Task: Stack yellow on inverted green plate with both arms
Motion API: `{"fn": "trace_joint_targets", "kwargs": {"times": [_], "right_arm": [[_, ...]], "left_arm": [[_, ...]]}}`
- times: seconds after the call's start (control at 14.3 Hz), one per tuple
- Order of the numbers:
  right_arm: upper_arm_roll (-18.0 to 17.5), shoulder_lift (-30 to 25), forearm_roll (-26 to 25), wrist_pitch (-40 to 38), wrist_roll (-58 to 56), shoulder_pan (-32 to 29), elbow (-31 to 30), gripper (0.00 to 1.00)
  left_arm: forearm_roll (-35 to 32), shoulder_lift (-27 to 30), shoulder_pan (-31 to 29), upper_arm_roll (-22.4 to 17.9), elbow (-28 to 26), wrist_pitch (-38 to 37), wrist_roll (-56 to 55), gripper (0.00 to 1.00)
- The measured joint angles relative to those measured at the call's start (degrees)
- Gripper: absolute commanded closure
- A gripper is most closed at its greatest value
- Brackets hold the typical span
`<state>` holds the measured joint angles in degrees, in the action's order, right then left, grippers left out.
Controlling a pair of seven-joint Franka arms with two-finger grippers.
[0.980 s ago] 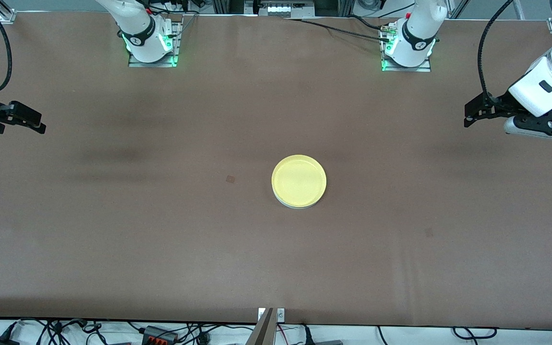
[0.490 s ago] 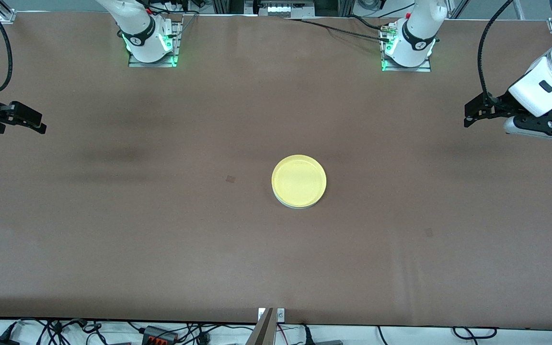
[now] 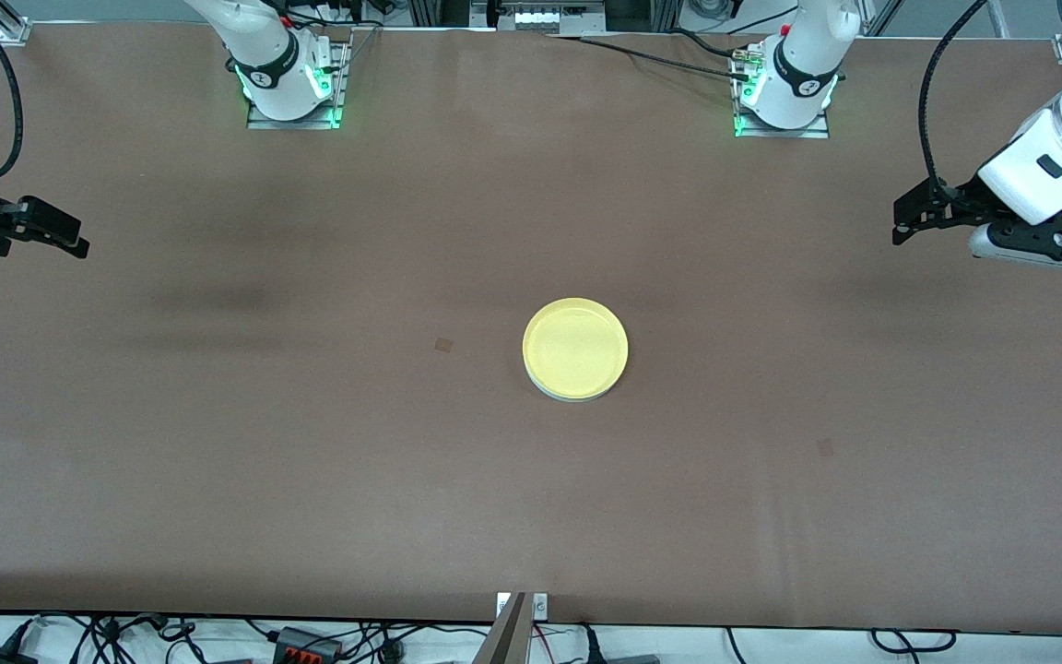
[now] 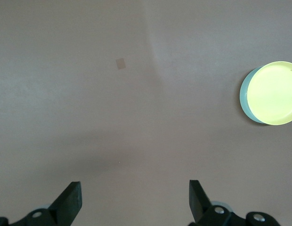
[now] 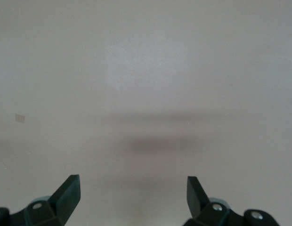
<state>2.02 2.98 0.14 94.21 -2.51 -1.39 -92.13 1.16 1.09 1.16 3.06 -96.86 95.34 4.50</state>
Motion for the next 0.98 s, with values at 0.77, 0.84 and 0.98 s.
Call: {"fn": "trace_joint_targets", "kwargs": {"times": [0.77,0.84,0.98], "right_arm": [[0.0,0.0,0.0,0.8,0.0,0.0,-0.5,0.00],[0.0,0.0,0.0,1.1,0.0,0.0,-0.5,0.00],[0.0,0.0,0.0,1.4,0.0,0.0,-0.5,0.00]], "left_arm": [[0.0,0.0,0.6,0.7,0.0,0.0,0.0,0.00],[0.0,0.0,0.6,0.9,0.0,0.0,0.0,0.00],[0.0,0.0,0.6,1.1,0.0,0.0,0.0,0.00]]}}
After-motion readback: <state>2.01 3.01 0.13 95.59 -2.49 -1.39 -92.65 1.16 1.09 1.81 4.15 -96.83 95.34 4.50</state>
